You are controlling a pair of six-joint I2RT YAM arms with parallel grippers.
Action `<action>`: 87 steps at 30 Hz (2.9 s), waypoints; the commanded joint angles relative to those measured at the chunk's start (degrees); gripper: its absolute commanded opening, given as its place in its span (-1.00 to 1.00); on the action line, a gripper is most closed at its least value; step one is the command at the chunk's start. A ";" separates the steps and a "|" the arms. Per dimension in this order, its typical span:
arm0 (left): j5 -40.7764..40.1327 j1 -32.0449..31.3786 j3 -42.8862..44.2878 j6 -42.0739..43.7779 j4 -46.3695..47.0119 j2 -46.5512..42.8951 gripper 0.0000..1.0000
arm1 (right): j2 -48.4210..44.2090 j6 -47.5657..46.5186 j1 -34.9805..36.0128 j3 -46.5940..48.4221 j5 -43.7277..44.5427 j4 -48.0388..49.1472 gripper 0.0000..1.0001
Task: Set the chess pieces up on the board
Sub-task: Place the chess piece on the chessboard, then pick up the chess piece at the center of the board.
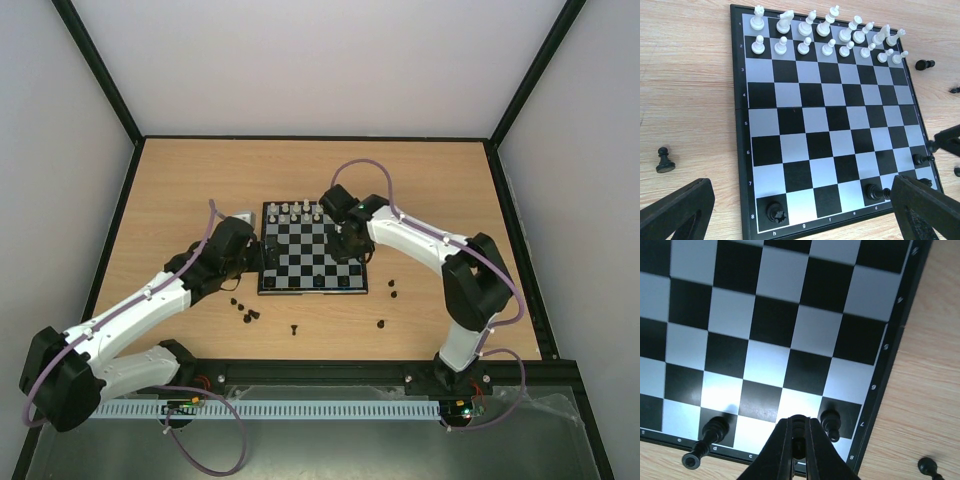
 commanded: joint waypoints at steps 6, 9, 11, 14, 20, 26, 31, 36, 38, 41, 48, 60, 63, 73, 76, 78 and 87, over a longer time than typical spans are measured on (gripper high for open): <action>-1.08 0.34 -1.14 -0.53 -1.15 -0.91 0.99 | 3.65 0.15 2.29 0.16 0.49 -4.11 -0.97; -0.99 0.33 -1.22 -0.59 -0.97 -0.68 0.99 | 4.53 0.15 2.64 -0.11 0.28 -3.91 -0.97; -0.86 0.34 -1.30 -0.54 -0.77 -0.57 0.99 | 5.03 0.06 2.79 -0.47 0.12 -3.54 -0.96; -0.86 0.33 -1.48 -0.61 -0.74 -0.47 0.99 | 5.87 0.10 2.90 -0.90 -0.12 -2.95 -0.95; -0.95 0.43 -1.55 -0.53 -0.73 -0.57 0.99 | 6.94 0.05 2.95 -1.17 0.28 -2.09 -0.94; -0.95 0.60 -1.77 -0.53 -0.68 -0.65 0.99 | 8.11 -0.12 2.88 -1.06 0.42 -1.86 -0.88; -0.86 0.74 -1.90 -0.52 -0.58 -0.67 0.99 | 8.37 -0.12 2.90 -1.21 0.40 -1.65 -0.85; -0.77 0.74 -1.86 -0.42 -0.54 -0.56 0.99 | 7.78 -0.12 2.94 -1.15 0.49 -1.63 -0.68; -0.77 0.82 -1.82 -0.31 -0.57 -0.64 0.99 | 7.33 -0.26 2.95 -0.96 0.57 -1.73 -0.60; -0.76 0.86 -1.84 -0.31 -0.57 -0.82 0.99 | 5.94 -0.38 2.95 -0.64 1.08 -1.95 -0.41; -0.68 0.85 -1.41 -0.16 -0.72 -0.99 0.99 | -5.77 0.91 2.61 -4.77 2.32 -0.88 -0.04; 1.71 0.91 -1.61 1.02 1.04 0.07 0.99 | -17.69 4.89 -9.13 -24.17 0.53 1.48 0.06; 2.39 0.96 -1.70 1.24 1.46 0.53 0.99 | -15.62 5.43 -9.60 -25.12 1.65 1.56 0.02; 3.35 0.92 -2.16 1.64 2.03 0.05 0.99 | -8.67 4.85 -10.86 -25.00 1.50 3.87 -0.29; 3.50 0.94 -2.36 1.66 2.30 0.23 0.99 | -8.46 4.61 -11.80 -25.22 1.04 4.83 -0.39; 3.54 0.93 -2.38 1.73 2.40 0.36 0.99 | -8.45 4.23 -12.48 -25.16 0.68 4.91 -0.47; 3.54 1.22 -2.69 1.75 2.57 0.67 0.99 | -8.32 3.66 -12.96 -24.74 -0.12 4.85 -0.89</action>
